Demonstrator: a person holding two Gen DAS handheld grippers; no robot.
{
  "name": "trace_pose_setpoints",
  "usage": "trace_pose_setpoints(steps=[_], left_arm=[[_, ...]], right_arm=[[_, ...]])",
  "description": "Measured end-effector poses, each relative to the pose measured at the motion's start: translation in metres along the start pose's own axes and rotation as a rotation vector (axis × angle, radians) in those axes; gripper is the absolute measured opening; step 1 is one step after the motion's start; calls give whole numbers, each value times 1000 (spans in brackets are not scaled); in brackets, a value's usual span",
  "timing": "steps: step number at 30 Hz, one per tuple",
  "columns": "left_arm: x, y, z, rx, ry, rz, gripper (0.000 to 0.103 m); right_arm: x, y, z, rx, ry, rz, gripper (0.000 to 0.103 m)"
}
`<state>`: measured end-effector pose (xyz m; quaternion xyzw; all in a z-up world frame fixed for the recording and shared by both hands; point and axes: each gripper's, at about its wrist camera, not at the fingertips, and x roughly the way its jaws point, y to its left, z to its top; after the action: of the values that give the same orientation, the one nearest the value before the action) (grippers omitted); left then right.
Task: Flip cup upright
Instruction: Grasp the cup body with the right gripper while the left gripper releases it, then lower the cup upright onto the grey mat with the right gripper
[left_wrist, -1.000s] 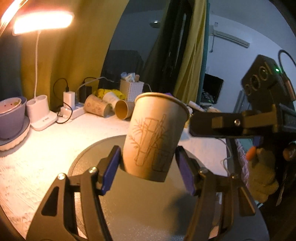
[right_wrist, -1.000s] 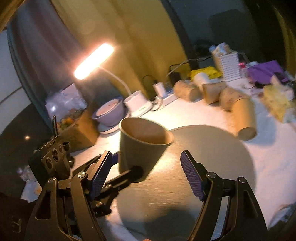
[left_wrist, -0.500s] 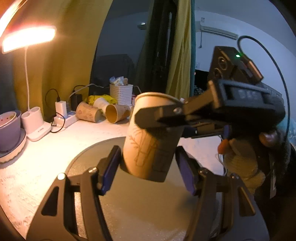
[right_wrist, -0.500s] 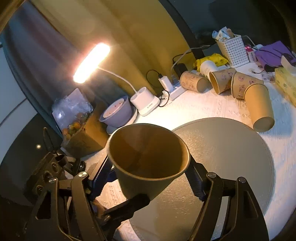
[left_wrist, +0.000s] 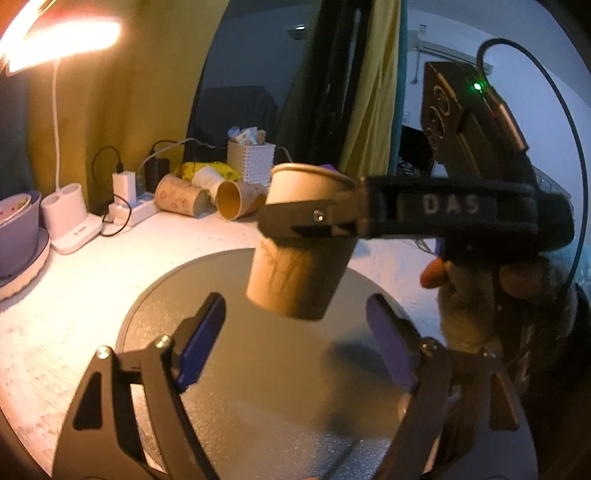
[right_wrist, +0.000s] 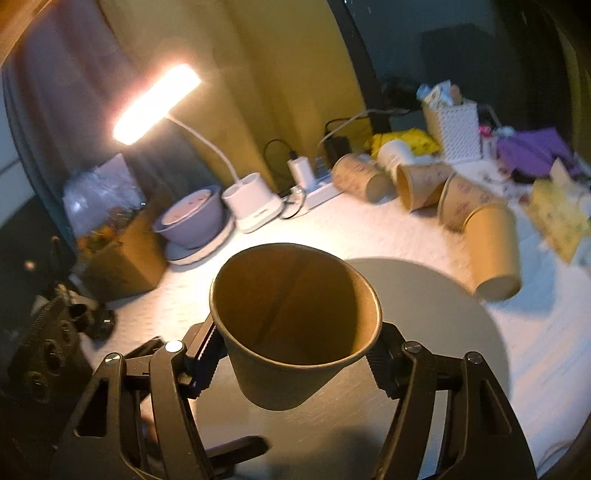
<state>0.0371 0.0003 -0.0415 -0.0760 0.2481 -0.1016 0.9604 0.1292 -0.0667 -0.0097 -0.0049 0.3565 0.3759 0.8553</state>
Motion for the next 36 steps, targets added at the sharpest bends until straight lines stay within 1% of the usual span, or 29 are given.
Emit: trace_pose_setpoints(steps=[2,5,8,13,16,20,23,27,36], left_arm=[[1,5,1,-19,7,17,80],[1,17,1,-73,13,33,80],[-3,31,2,-132,-2,68,80],[-9,57,1,-246,-19,149,80],[-11,68,0,-290,-24,195,80],[-9,76,-2,-317,-12,232,80],[-10,77,-4,-321,-15,249,80],[-7,78,-5,-324,-5,257,80],[-3,73,-5,-322,8,257,80]], right_arm=[[6,-6,1,-8,-18,-46,71],[13,-18,2,-8,-31,-100,71],[20,-25,1,-16,-26,-136,71],[34,-15,-5,-85,-8,-173,71],[43,-5,-11,-145,0,-205,71],[51,2,-18,-188,8,-242,71],[52,4,-19,-201,11,-246,71],[52,7,-19,-215,9,-253,71],[55,10,-23,-231,42,-258,71]])
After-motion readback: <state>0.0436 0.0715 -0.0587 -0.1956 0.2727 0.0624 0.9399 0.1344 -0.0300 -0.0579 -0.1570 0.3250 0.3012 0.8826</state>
